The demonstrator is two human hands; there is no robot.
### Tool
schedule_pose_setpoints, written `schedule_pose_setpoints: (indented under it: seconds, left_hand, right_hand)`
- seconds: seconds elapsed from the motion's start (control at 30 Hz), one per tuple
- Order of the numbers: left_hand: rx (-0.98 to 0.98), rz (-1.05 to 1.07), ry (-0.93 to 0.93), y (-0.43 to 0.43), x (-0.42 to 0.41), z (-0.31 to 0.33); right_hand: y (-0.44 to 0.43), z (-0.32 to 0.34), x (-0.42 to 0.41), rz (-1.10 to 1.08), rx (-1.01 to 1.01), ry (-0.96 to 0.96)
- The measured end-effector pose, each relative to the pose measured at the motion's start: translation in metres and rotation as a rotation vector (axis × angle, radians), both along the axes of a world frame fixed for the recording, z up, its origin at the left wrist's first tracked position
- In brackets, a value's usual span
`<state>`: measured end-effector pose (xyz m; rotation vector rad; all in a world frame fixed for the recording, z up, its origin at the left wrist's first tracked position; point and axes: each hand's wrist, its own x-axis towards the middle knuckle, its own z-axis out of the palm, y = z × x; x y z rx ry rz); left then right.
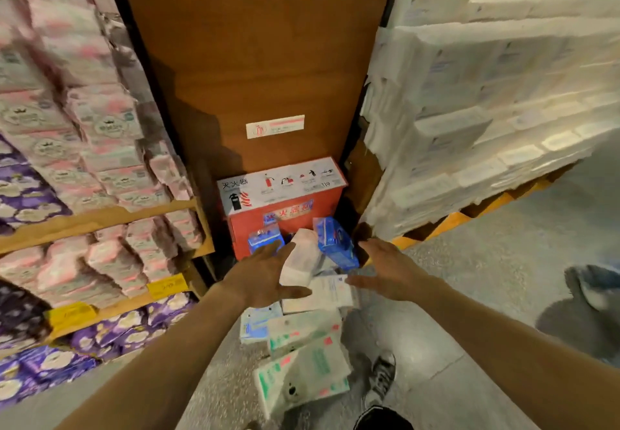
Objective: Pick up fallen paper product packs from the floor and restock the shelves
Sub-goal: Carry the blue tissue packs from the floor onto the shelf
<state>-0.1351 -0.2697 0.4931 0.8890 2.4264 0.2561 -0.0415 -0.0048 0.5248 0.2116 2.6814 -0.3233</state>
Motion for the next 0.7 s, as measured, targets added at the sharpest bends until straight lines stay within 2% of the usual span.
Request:
schedule_pose_setpoints:
  seconds: [0.2, 0.43, 0.7]
  left_hand:
    - [-0.003, 0.193, -0.009, 0.104, -0.077, -0.084]
    - [0.072, 0.505, -0.070, 0.222, -0.144, -0.213]
    - [0.015, 0.495, -0.098, 0.296, -0.213, -0.397]
  right_hand:
    - [0.123, -0.076, -0.135, 0.182, -0.013, -0.052]
    - [0.244, -0.225, -0.226, 0.226, -0.145, -0.174]
    - [0.287, -0.440, -0.272, 0.273, -0.083, -0.183]
